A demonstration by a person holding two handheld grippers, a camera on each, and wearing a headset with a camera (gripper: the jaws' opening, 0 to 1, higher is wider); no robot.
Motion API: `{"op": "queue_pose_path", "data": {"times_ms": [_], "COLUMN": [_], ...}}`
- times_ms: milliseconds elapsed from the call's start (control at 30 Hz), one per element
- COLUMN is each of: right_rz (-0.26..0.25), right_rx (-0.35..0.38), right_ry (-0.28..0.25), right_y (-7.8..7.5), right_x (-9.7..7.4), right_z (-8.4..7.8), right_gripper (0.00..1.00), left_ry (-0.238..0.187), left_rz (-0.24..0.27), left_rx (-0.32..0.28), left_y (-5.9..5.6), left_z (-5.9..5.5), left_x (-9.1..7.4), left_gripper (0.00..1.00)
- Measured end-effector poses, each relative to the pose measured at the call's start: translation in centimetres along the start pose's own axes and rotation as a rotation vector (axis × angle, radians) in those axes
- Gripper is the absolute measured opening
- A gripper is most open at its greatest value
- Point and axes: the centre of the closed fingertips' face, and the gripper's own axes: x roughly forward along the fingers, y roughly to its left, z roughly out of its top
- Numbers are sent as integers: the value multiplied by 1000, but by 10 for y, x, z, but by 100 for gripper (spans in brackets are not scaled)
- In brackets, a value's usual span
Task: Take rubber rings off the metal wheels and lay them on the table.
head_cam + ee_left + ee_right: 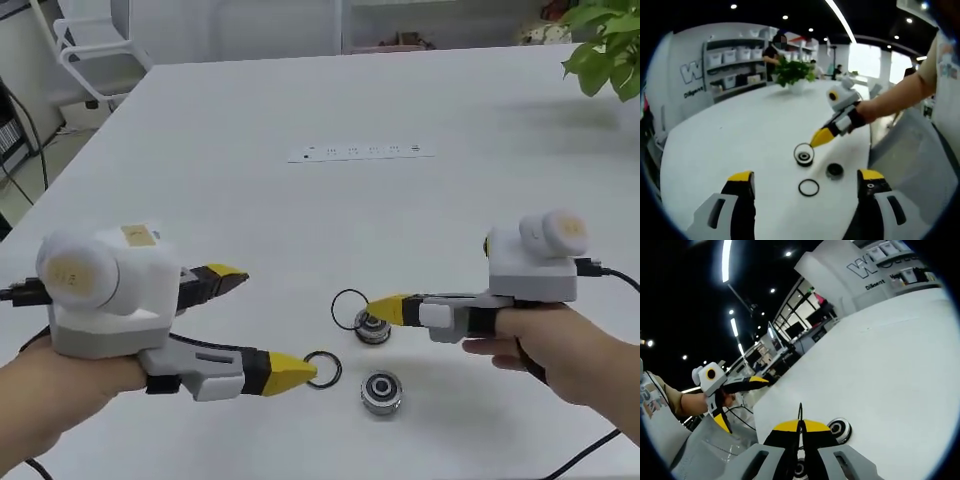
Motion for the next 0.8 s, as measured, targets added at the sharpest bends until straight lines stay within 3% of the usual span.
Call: {"op": "queue_pose_path", "data": {"times_ms": [800], "right_rz": [25], "right_rx": [28], "right_ry": [22], "right_y": [2], "right_x": [7], "right_z": [-10], "right_gripper": [0], "left_ry": [-25], "left_rz": [46], "left_rx": [-49], "left_y": [5], "left_z": [-6], "left_x": [-21], "left_gripper": [89]}}
